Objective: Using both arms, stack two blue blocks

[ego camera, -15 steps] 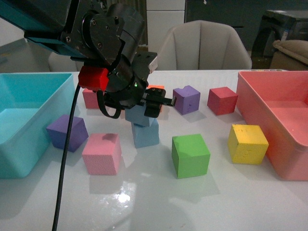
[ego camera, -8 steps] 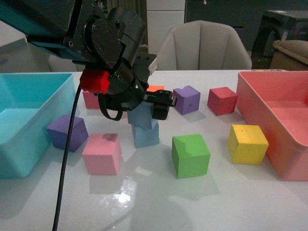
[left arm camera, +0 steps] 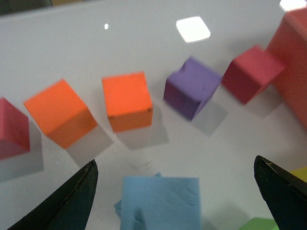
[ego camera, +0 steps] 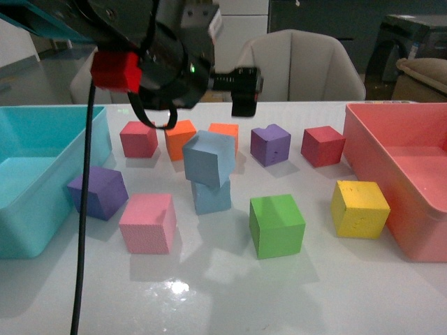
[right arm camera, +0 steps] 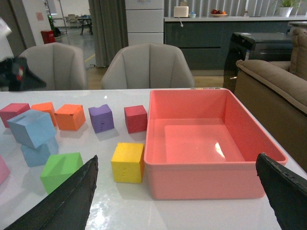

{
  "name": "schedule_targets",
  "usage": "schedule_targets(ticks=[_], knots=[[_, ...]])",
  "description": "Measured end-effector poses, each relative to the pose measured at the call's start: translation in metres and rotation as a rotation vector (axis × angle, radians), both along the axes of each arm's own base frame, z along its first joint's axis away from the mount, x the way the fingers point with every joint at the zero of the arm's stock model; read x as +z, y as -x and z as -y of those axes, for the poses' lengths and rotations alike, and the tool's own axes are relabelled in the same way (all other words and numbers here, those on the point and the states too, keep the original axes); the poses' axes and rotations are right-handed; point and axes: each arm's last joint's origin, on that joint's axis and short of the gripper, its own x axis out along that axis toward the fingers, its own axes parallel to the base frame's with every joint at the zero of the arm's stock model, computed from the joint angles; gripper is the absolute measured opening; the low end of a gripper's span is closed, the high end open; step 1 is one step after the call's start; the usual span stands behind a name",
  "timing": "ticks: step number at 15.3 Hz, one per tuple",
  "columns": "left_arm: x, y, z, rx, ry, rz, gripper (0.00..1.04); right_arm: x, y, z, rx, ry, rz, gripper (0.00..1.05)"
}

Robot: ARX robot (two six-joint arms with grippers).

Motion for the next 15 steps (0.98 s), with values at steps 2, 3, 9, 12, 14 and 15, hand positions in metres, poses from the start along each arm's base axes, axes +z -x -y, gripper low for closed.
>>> schedule_targets(ticks=[2, 3, 9, 12, 14, 15], knots=[[0.049, 0.037, 0.002, -0.020, 0.097, 0.204, 0.98, 0.000, 0.000, 0.000, 0.000, 0.000, 0.000, 0.98], [0.065, 0.059, 0.001, -0.040, 0.139, 0.280, 0.98, 0.000, 0.000, 0.000, 0.000, 0.000, 0.000, 0.98], [0.067, 0.232, -0.091, 0.330, 0.048, 0.525, 0.65, 0.000, 0.000, 0.000, 0.000, 0.000, 0.000, 0.98], [0.057, 0.256, -0.117, 0.385, 0.067, 0.576, 0.46, 0.000, 0.000, 0.000, 0.001, 0.000, 0.000, 0.98], [0.042, 0.268, -0.129, 0.357, 0.078, 0.582, 0.27, 0.000, 0.000, 0.000, 0.000, 0.000, 0.000, 0.98], [0.023, 0.275, -0.139, 0.354, 0.060, 0.547, 0.07, 0.000, 0.000, 0.000, 0.000, 0.000, 0.000, 0.98]])
